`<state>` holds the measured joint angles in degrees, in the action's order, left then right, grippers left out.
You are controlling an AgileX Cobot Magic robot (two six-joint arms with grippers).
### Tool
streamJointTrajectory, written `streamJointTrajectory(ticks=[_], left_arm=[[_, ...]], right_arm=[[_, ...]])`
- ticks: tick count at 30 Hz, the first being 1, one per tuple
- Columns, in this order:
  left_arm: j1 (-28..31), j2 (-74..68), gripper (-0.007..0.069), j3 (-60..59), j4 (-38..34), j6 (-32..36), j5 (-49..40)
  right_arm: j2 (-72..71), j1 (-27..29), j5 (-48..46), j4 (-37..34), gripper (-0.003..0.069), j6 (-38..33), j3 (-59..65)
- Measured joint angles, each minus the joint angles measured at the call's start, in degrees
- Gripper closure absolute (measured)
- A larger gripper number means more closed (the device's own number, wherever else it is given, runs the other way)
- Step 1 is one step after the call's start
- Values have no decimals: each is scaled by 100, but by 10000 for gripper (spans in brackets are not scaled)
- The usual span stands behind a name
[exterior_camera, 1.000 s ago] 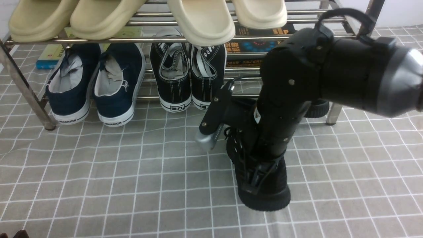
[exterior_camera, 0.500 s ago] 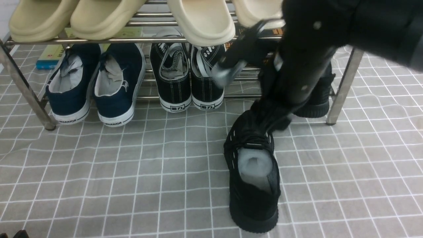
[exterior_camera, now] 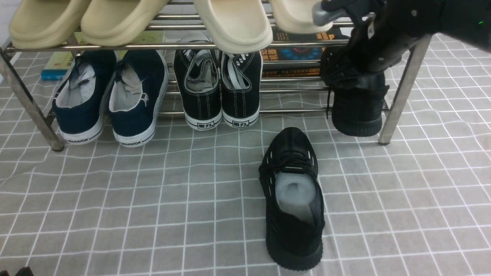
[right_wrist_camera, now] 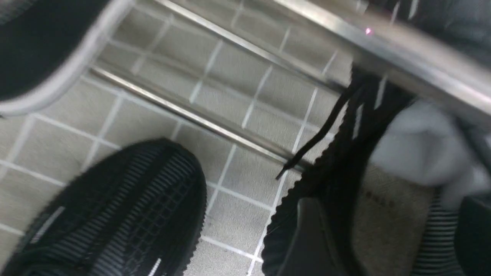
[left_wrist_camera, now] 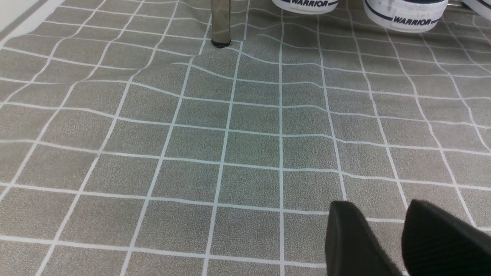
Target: Take the shoes off the shelf with your hand from the grey coffee tablecloth.
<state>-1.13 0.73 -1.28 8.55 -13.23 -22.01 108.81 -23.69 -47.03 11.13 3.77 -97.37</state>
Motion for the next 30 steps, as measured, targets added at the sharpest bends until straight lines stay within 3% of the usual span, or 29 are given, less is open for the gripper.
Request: streamJointTrajectory(ticks=[3,7,8,10,12,15,18,30], left_arm=[[0,0,384,0,0,0,0],[0,0,384,0,0,0,0],[0,0,384,0,0,0,0],[0,0,384,0,0,0,0],[0,0,384,0,0,0,0],[0,0,384,0,0,0,0],[0,0,384,0,0,0,0],[0,0,384,0,0,0,0]], right_arm=[[221,7,0,-12,194,2,0],[474,7,-93,-12,329,2,0],[492,7,-200,-12,446,2,0],[421,-14,-591,-136,597,-47,0],[261,-72,-1294,-284,654,-175,11],[-317,-278,-2099,-764,657,-194,356],[-948,-568,-2180,-1021,657,-194,1066],[-1504,-788,-368,-1169,654,26,3254]])
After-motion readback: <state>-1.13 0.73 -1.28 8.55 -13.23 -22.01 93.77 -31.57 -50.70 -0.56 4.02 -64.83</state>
